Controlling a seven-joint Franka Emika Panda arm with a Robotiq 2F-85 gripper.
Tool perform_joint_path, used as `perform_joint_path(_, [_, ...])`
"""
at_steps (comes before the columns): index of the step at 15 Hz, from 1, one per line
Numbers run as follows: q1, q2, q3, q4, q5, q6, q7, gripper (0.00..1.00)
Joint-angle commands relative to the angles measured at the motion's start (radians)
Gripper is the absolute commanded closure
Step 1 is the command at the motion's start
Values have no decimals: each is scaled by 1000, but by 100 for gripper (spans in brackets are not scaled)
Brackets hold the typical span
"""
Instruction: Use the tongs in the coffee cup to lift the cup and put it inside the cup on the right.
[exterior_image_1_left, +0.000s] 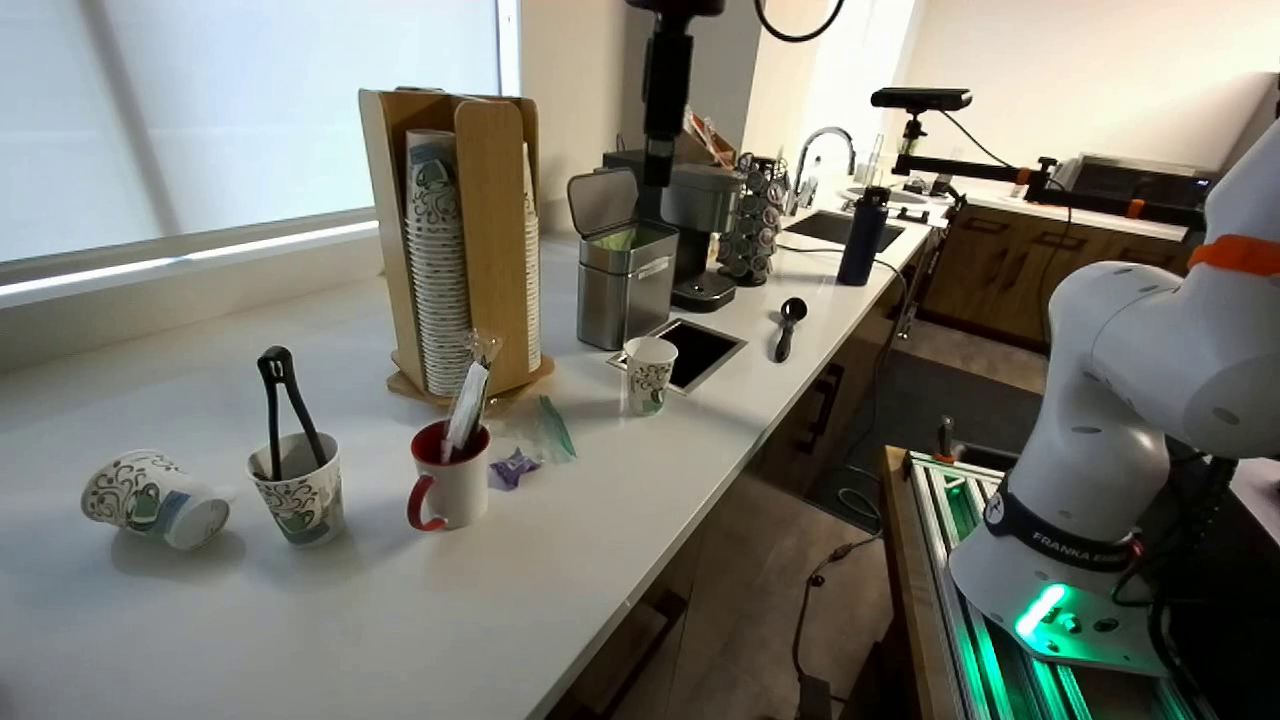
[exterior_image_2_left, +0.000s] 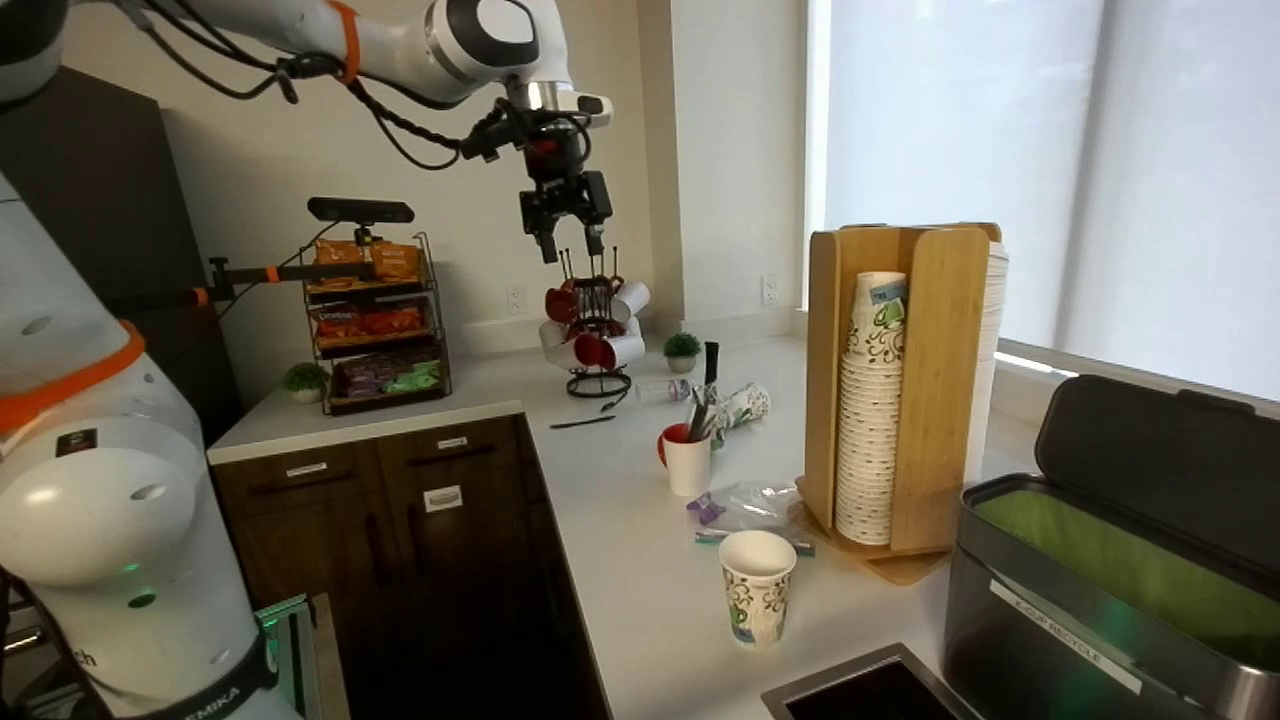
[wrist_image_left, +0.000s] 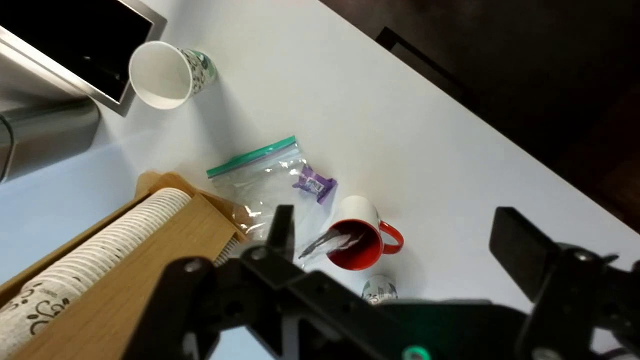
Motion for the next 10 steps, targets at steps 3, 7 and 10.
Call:
perform_joint_path(3, [6,91,-13,104,21,-31,-16,0])
perform_joint_path(7, [10,101,-12,121,23,-39,-17,0])
perform_joint_path(10, [10,101,-12,121,23,-39,-17,0])
